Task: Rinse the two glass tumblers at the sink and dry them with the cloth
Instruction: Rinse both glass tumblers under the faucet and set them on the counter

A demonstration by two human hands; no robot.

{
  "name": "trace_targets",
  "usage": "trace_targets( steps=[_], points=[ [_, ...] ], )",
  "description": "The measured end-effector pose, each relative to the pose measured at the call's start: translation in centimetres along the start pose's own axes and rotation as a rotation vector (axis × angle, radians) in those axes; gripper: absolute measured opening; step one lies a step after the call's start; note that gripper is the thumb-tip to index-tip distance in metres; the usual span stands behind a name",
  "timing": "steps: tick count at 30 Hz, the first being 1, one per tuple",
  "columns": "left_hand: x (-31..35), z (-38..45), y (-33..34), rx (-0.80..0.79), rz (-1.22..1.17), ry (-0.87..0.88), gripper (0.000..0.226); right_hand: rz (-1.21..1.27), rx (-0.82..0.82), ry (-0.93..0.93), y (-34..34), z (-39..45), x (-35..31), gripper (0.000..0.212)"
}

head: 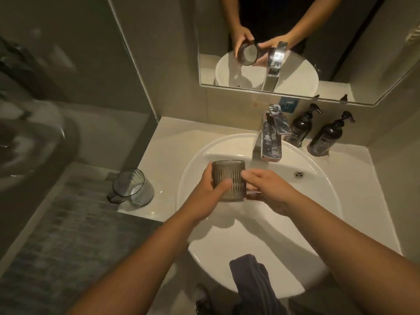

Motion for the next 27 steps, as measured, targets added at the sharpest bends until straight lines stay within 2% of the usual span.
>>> trace_targets(
  steps=[3,7,12,15,19,27],
  points=[
    [1.0,-0.7,-3.8,0.016,0.14,0.018,0.06,-0.167,-0.06,-0.095,1.3,1.7,-1.8,0.027],
    [2.3,-0.8,-9.2,0.107,0.377,-0.013,0.063,-0.405,0.001,-0.232,3.5,4.9,-5.2,0.047],
    [3.5,0.9,-15.0,0.202,0.611,-0.026,0.067,-0.668,-0.015,-0.288,5.8,10.7,-8.1,0.062],
    [2.4,2.4,-17.9,0.245,0.695,-0.1,0.07,-0.729,0.001,-0.283,6.9,14.1,-8.4,0.069],
    [0.6,3.9,-20.4,0.21,0.874,-0.242,0.069,-0.884,0.016,-0.221,7.9,18.0,-7.1,0.08],
    [-2.2,5.5,-21.9,0.121,1.066,-0.395,0.058,-1.056,0.02,-0.11,8.6,21.5,-4.7,0.076]
  ],
)
Point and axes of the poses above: each hand's wrist, its own z-axis towards the middle knuckle, its own y-axis out of the palm, x = y × z, the point moved 1 cm from there along z, towards the middle knuckle, and after that the axes turned 11 degrees about -x, right-handed, at the moved point
